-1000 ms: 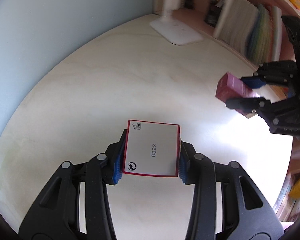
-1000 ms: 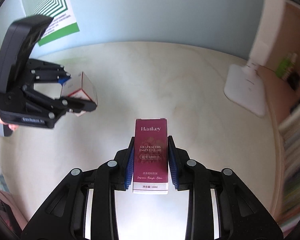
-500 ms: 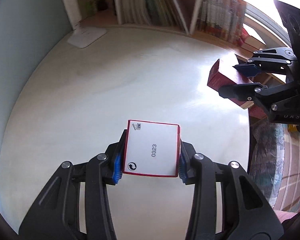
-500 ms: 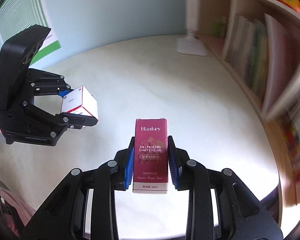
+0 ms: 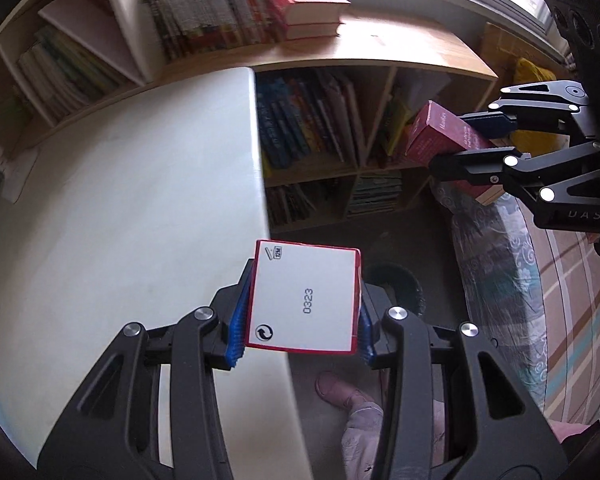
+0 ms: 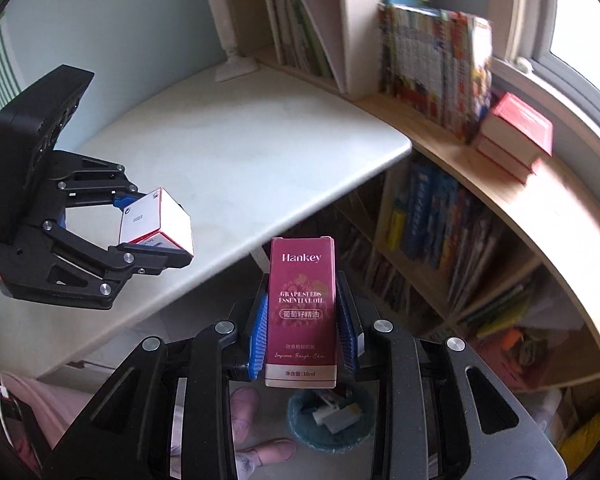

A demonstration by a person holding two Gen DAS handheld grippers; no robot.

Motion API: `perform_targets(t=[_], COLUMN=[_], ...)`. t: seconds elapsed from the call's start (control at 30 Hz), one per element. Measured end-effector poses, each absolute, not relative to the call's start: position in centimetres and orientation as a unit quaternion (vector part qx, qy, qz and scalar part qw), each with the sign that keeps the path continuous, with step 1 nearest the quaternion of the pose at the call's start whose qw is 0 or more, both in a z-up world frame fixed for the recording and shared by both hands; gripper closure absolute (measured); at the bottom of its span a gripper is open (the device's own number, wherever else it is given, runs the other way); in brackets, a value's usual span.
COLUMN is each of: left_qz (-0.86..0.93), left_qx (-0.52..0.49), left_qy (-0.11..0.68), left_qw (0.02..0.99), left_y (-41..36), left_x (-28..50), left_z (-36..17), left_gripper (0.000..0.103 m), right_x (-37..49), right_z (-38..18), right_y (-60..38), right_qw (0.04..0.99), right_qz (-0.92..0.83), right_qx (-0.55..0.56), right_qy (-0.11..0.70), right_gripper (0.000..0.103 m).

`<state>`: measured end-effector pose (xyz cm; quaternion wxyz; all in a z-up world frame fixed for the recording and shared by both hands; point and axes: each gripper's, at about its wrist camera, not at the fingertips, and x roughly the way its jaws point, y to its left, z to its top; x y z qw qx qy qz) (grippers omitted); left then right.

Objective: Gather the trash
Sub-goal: 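Lift the white-red box and red Hankey box and carry them toward the teal bin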

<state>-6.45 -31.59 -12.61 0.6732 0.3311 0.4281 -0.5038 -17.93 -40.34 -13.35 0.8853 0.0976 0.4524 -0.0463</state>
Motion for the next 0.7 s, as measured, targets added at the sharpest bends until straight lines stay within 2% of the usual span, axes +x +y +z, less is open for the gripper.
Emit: perform_targets(t=[0.33, 0.7], left_qz=[-0.549, -0.545], left_qx=[0.381, 0.416], left_qy=[0.447, 0.491], left_qw=[0.595, 0.537], left_y=[-36.8, -40.4], left_x=[-17.1, -21.5], left_z=[-18.6, -26.7], left_gripper=[0.063, 0.063], right_x=[-30.1, -34.1], right_z=[-19.3, -28.2], right_y=[-43.8, -45.8], right_qw=[0.851, 0.812], right_qz=[-0.09, -0.1], right_qx=[0.175, 0.268], right_qy=[0.487, 0.509], right_gripper=[0.072, 0.072])
